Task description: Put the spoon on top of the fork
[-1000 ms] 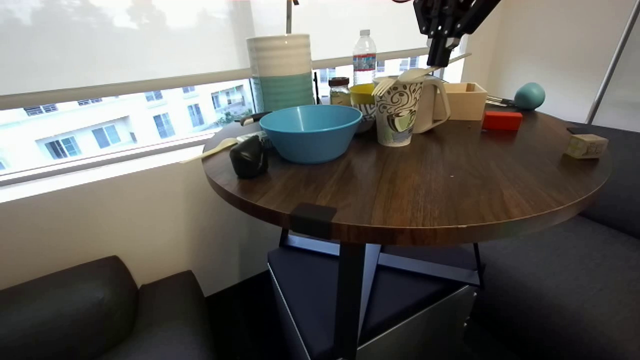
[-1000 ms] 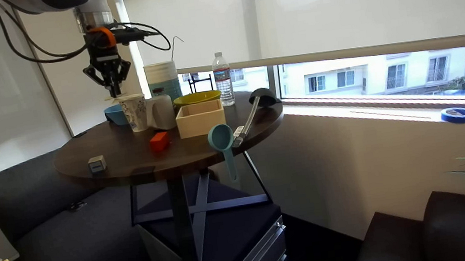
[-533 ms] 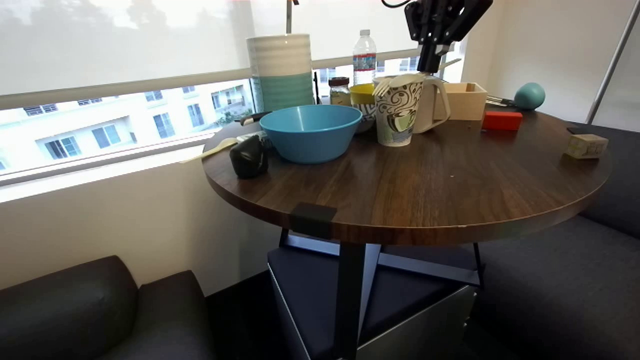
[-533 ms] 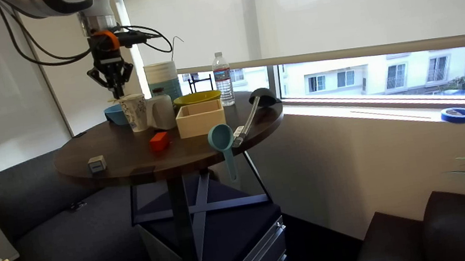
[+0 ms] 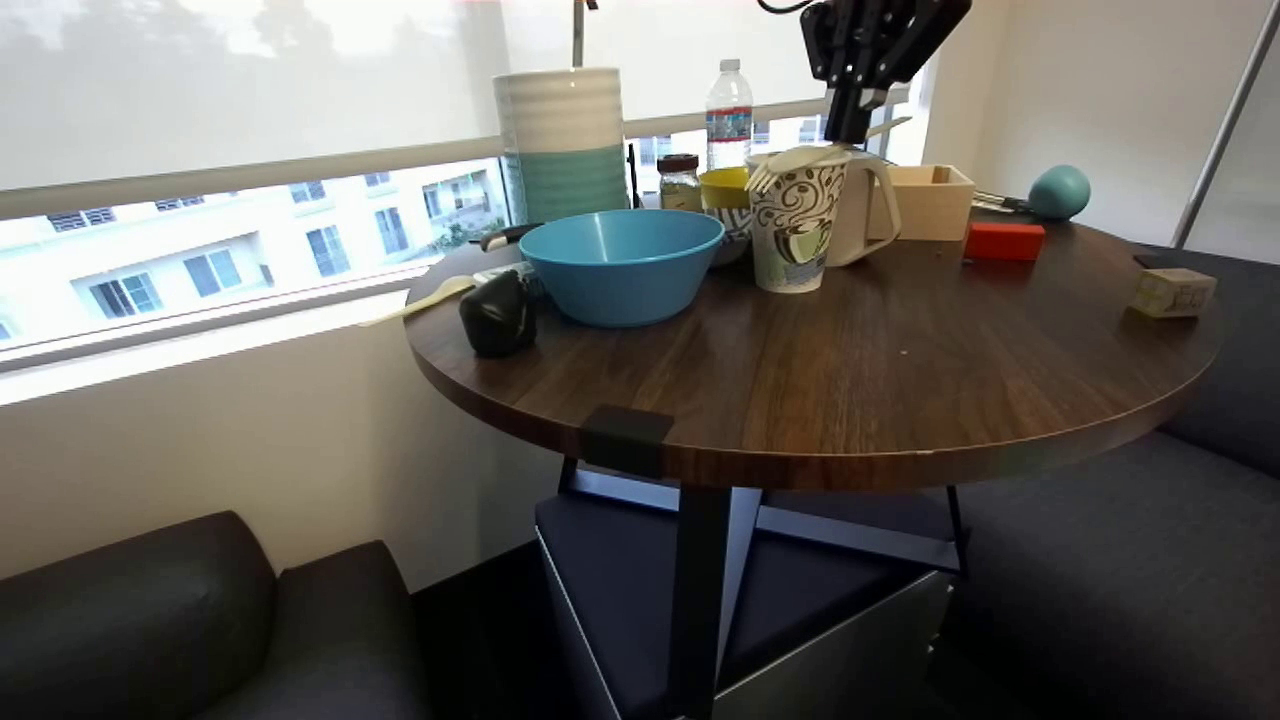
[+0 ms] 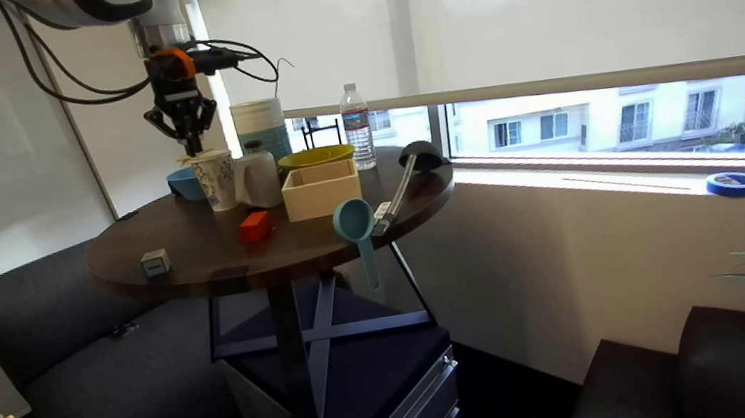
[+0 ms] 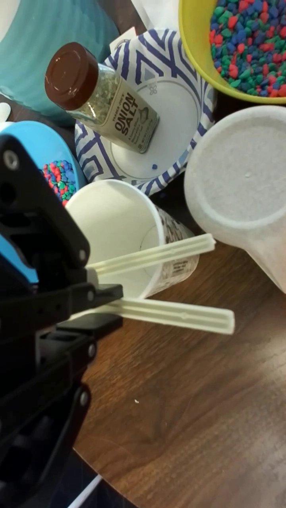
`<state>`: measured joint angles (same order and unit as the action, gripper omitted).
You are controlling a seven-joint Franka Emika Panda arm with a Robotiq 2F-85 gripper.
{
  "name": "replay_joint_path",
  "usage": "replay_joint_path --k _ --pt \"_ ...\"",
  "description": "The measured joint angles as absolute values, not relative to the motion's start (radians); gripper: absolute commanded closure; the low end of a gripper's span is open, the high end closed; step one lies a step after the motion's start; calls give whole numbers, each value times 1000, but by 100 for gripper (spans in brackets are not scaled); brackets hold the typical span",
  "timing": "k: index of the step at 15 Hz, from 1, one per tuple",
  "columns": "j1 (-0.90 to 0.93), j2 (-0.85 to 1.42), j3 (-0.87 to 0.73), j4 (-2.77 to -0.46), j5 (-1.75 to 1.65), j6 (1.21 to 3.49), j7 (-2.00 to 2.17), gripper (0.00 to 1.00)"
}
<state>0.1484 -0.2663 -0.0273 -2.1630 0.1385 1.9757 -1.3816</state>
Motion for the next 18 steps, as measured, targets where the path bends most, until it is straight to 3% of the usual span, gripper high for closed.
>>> replay_joint_path --k 18 --pt "147 -280 -27 -2144 130 1864 -1424 97"
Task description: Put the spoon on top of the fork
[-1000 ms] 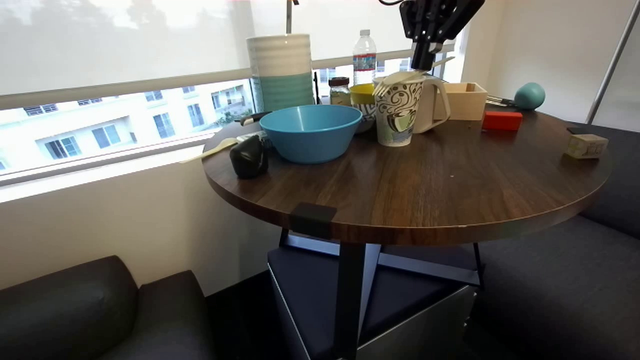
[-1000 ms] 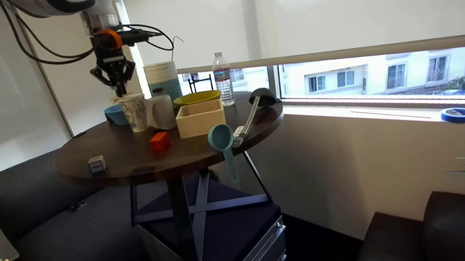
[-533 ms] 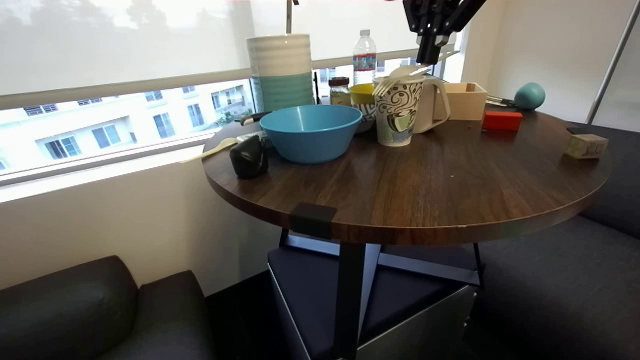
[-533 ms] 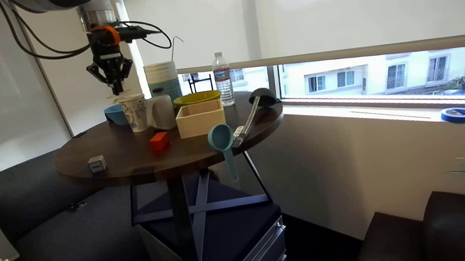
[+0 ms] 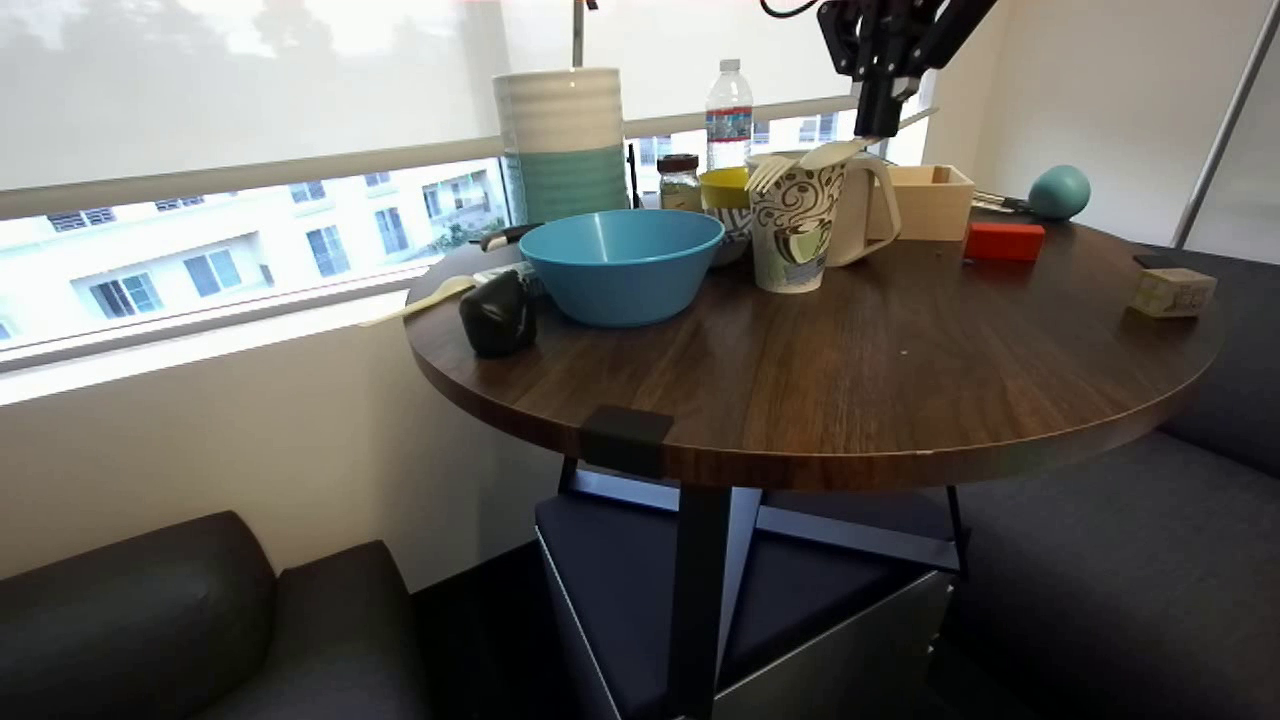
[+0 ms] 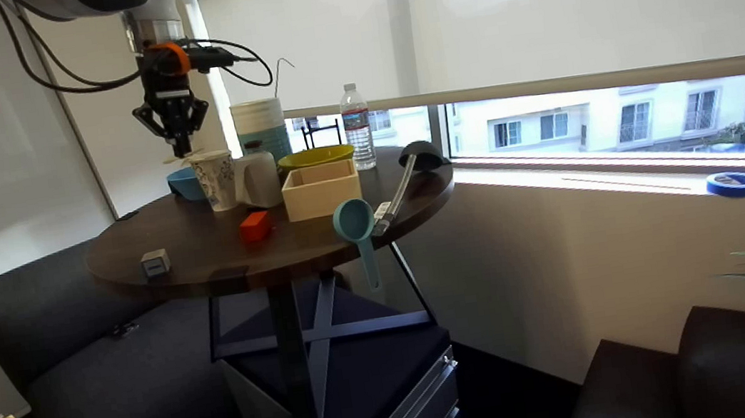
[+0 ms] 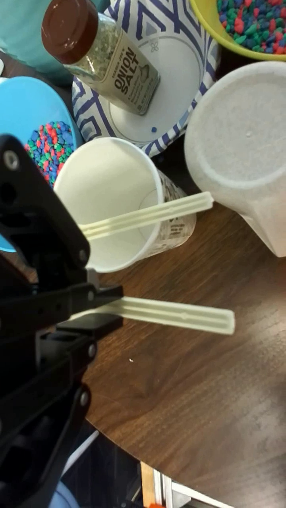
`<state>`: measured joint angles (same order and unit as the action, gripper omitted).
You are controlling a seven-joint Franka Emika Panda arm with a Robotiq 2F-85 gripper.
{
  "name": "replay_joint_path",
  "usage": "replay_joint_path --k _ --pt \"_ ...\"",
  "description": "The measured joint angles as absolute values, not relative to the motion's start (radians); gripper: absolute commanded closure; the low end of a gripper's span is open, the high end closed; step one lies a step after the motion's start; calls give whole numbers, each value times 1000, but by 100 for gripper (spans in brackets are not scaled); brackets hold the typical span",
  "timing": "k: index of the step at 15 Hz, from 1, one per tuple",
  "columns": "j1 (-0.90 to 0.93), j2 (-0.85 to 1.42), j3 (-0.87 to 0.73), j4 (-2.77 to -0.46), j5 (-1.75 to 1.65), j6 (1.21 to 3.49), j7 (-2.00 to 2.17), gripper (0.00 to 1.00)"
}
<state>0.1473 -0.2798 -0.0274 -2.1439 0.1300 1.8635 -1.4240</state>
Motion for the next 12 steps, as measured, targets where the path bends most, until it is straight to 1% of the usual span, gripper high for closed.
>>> replay_joint_path --k 12 --pt "146 -274 -27 -2144 118 1865 -1424 97"
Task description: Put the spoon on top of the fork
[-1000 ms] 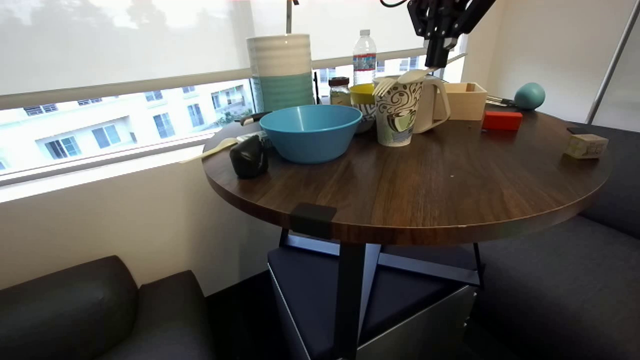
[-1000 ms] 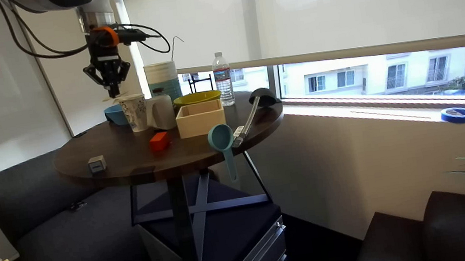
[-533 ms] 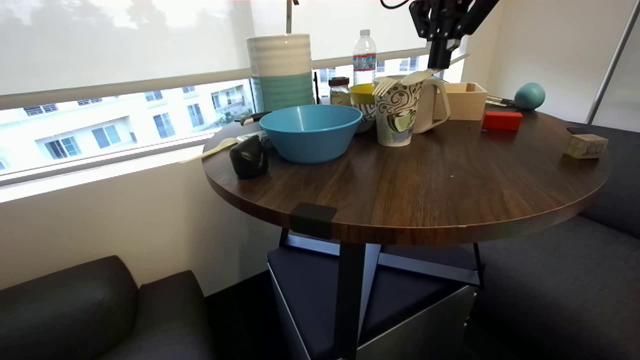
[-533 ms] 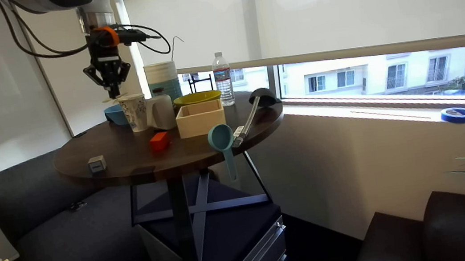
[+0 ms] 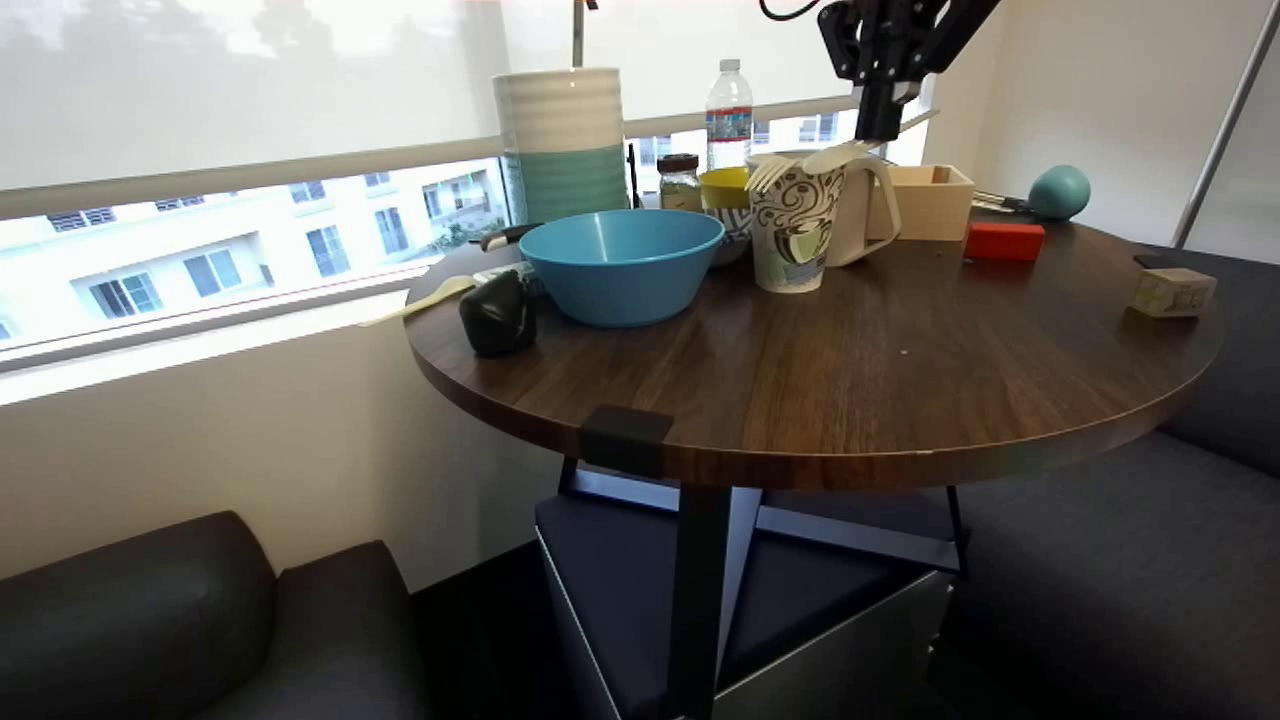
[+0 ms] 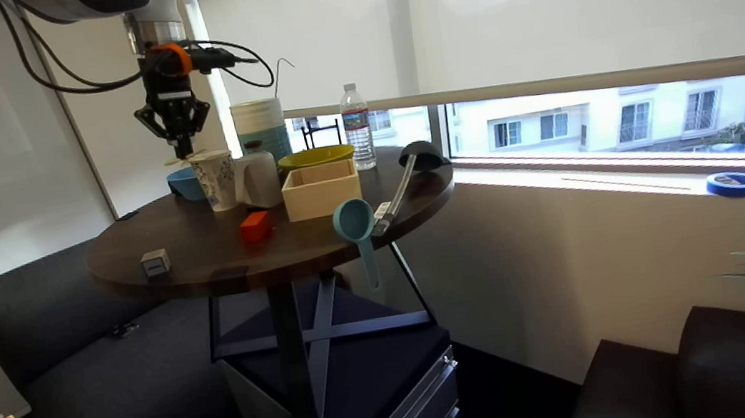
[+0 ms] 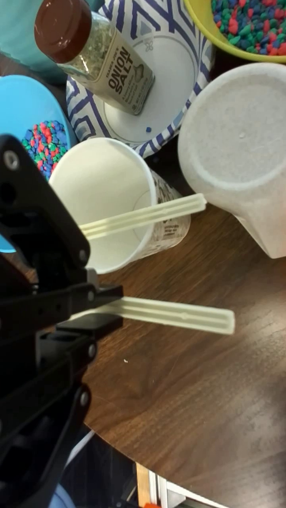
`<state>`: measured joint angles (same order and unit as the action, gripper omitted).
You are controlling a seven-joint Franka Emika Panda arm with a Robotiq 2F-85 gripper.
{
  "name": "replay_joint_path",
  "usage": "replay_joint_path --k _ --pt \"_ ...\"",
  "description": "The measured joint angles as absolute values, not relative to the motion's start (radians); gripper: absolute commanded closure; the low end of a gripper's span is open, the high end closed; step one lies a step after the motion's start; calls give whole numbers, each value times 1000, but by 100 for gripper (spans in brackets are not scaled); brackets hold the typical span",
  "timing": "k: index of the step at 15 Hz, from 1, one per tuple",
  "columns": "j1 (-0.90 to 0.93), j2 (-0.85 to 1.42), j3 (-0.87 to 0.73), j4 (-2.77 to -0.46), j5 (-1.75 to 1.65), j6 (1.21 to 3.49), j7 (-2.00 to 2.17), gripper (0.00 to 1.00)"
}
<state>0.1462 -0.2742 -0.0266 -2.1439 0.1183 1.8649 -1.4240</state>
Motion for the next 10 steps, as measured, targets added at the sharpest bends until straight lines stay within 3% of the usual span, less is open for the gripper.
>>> replay_joint_path --k 10 --pt "146 -262 -23 -2143 118 1921 -1424 97"
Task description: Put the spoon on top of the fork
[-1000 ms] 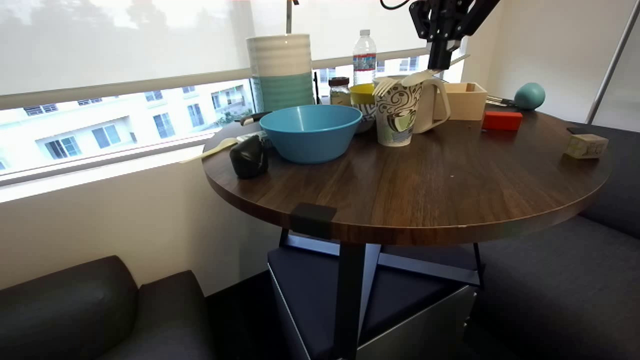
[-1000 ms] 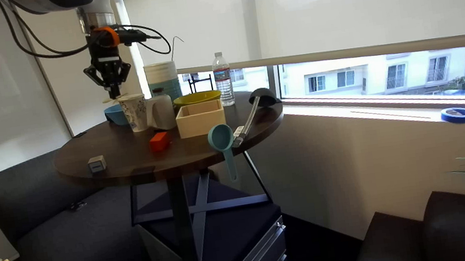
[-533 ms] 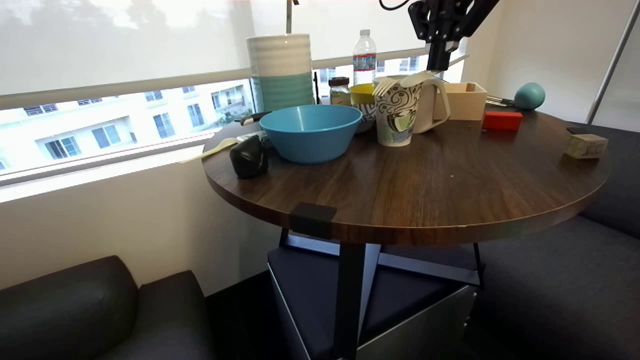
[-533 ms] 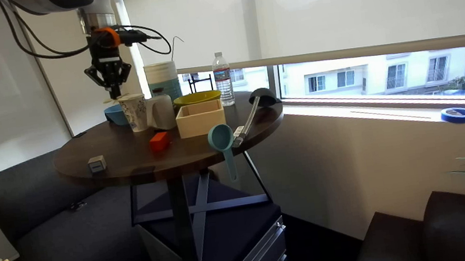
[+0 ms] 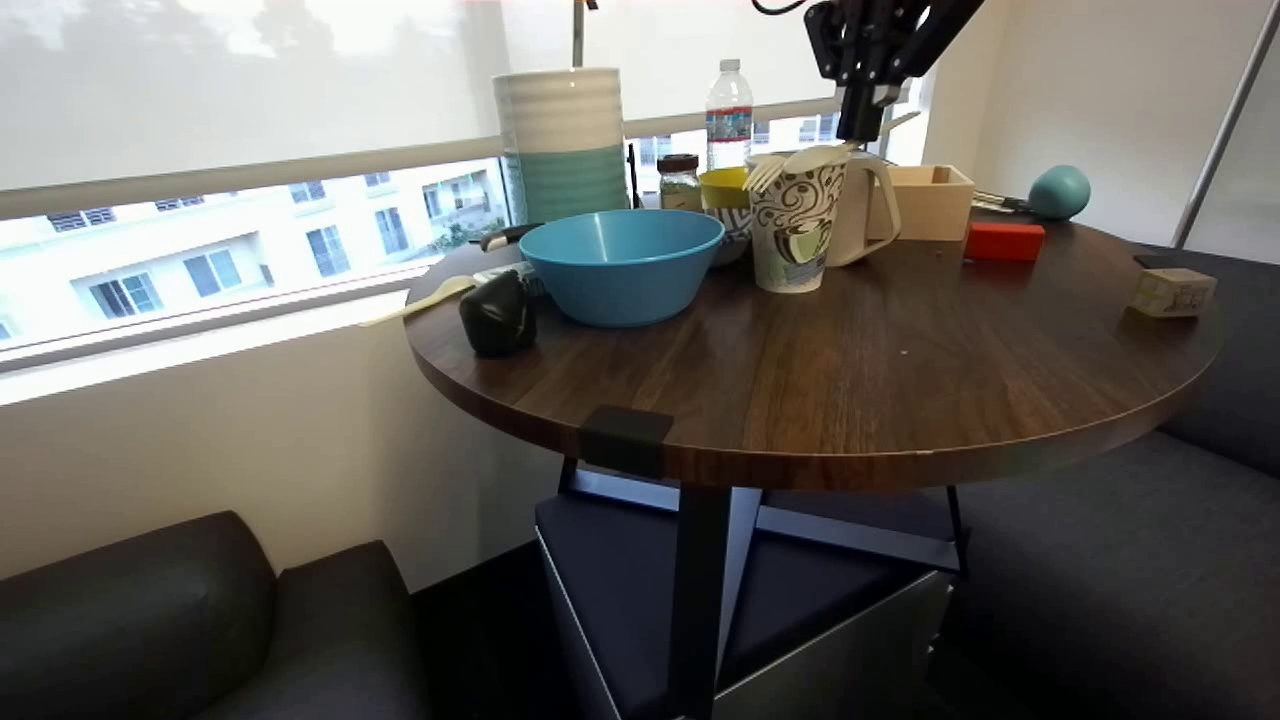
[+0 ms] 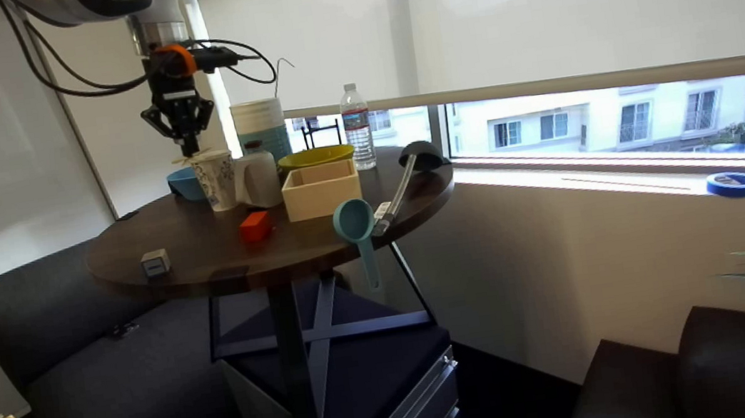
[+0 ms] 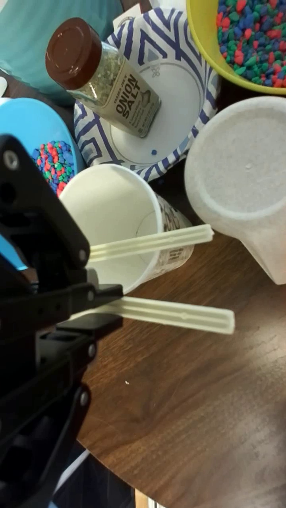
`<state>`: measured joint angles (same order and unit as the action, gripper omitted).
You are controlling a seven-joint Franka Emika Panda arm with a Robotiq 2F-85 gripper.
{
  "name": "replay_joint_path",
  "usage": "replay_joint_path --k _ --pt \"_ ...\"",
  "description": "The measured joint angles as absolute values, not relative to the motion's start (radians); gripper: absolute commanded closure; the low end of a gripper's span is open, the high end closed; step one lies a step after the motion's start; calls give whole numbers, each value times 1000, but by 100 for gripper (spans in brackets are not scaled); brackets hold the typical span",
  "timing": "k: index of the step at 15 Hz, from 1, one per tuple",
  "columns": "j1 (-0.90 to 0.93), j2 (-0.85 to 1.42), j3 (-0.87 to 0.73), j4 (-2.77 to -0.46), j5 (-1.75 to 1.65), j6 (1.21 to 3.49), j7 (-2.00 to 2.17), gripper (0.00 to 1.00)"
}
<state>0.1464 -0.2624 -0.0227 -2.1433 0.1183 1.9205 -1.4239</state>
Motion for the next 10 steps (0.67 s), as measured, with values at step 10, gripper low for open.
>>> replay_joint_path --k 10 --pt "146 -250 -22 -2143 118 1954 -1424 97"
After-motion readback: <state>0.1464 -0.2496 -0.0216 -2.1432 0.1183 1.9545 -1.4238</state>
